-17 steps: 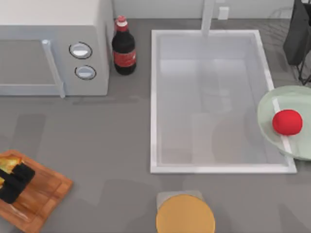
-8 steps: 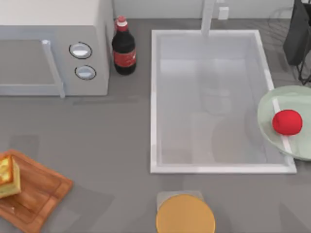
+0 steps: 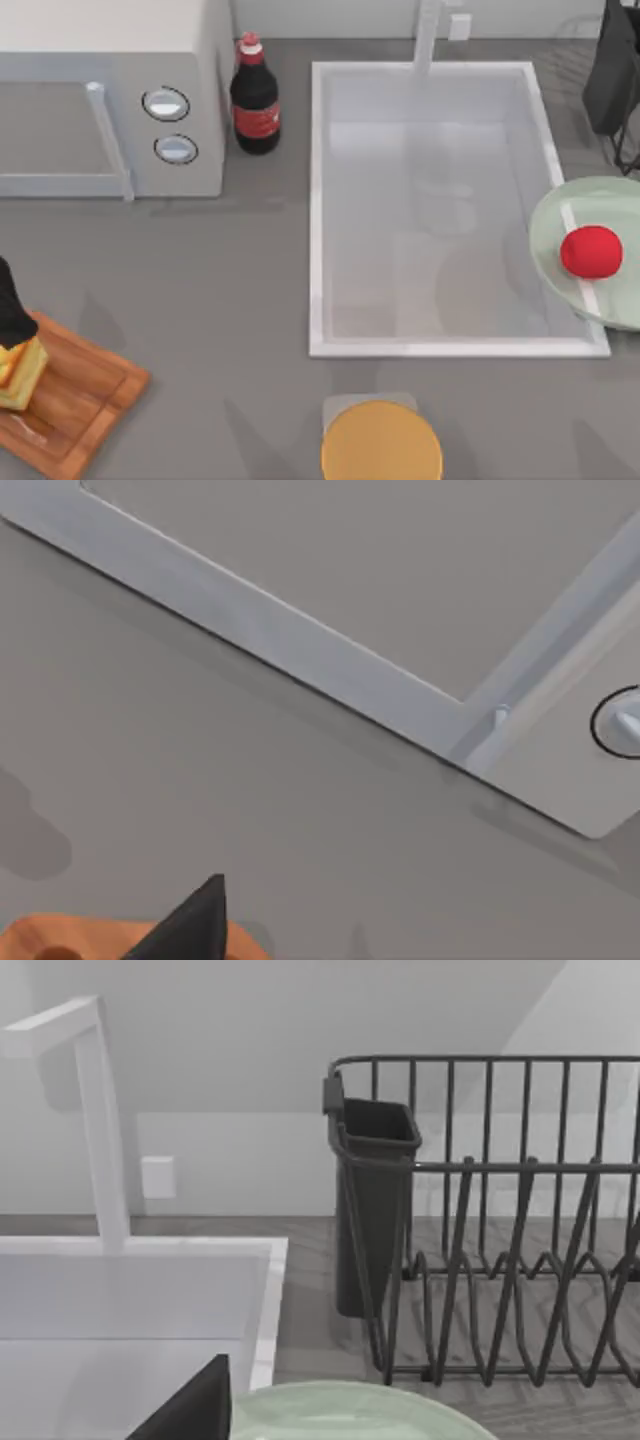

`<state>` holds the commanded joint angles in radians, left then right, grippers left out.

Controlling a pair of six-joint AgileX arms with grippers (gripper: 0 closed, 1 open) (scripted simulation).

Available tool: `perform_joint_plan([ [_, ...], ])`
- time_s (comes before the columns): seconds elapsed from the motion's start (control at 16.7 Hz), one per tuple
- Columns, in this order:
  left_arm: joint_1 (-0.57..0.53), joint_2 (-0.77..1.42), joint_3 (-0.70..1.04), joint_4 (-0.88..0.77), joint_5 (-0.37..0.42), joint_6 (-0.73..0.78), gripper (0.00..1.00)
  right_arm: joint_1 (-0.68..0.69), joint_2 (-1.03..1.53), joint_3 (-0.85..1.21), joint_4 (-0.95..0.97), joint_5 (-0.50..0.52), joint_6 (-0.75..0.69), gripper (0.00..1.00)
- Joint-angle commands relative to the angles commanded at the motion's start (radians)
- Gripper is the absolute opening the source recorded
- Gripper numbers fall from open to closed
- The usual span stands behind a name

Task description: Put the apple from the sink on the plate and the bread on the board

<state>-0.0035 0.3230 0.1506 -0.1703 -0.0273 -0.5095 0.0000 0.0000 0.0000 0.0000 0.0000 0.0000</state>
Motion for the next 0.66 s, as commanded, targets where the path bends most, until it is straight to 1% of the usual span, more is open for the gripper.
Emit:
perform_joint_plan([
  [0.18,0.001,-0.156,-0.07,0.083,0.013,0.26,1.0,0.0,0.0,0.0,0.0,0.0,0.0,1.0],
  [0.3,0.002,-0.236,-0.108,0.126,0.02,0.383,1.0,0.0,0.0,0.0,0.0,0.0,0.0,1.0],
  [0.48,0.003,-0.311,-0.144,0.164,0.026,0.492,1.0,0.0,0.0,0.0,0.0,0.0,0.0,1.0],
  [0.66,0.003,-0.323,-0.151,0.17,0.027,0.509,1.0,0.0,0.0,0.0,0.0,0.0,0.0,1.0],
])
